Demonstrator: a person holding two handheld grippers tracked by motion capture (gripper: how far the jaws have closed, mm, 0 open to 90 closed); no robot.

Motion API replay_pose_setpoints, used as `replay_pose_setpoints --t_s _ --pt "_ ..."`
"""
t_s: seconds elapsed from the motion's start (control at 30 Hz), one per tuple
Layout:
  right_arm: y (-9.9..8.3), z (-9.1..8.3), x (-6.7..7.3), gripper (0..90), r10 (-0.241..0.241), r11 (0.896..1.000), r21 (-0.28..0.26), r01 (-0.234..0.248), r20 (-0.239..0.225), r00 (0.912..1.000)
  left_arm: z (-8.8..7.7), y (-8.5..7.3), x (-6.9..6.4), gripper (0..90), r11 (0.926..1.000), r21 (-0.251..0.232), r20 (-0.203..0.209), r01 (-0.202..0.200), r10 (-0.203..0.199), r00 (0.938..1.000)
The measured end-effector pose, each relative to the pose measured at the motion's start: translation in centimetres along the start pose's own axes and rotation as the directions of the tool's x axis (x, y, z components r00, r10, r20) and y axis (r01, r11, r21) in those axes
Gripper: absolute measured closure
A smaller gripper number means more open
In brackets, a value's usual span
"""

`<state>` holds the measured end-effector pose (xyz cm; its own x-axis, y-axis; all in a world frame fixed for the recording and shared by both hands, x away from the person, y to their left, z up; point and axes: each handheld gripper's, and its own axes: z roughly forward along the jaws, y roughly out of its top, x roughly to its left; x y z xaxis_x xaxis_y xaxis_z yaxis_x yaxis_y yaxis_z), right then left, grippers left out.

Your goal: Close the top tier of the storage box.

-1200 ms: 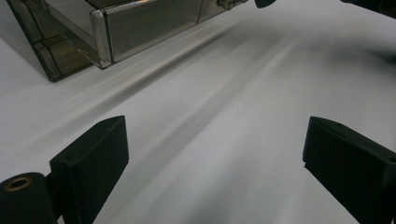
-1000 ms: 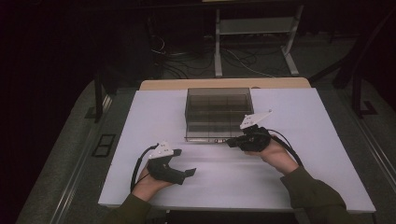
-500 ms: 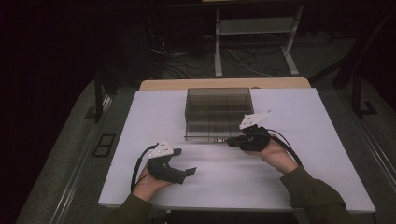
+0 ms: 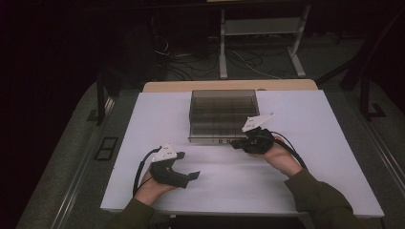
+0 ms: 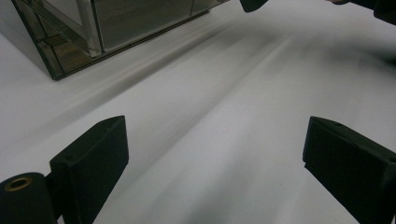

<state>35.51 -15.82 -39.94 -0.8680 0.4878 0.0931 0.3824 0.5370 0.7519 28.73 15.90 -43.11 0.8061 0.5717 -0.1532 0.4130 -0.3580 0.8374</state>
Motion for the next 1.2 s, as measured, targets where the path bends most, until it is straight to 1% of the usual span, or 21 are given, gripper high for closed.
replay_pose_setpoints --t_s 0.13,0.7,0.9,1.2 --pt "0.2 -0.2 -0.1 88.9 0.000 1.000 -0.013 0.000 0.004 1.0000 0.0 0.0 0.0 6.1 1.0000 -0.001 0.000 -0.005 0.005 1.0000" --pt "0.6 -0.5 -0.5 88.9 0.003 0.999 -0.033 -0.002 0.033 0.9995 0.0 0.0 -0.1 6.1 0.9999 0.006 -0.001 -0.010 0.010 1.0000" --pt "0.8 -0.7 -0.9 88.9 0.009 0.999 -0.047 -0.007 0.040 0.9992 0.1 0.0 -0.1 6.1 0.9999 0.009 -0.003 -0.010 0.010 0.9999" --pt "0.8 -0.8 -1.2 88.9 0.016 0.999 -0.052 -0.014 0.052 0.9985 0.2 0.0 -0.3 6.1 0.9998 0.011 0.000 -0.015 0.015 0.9999"
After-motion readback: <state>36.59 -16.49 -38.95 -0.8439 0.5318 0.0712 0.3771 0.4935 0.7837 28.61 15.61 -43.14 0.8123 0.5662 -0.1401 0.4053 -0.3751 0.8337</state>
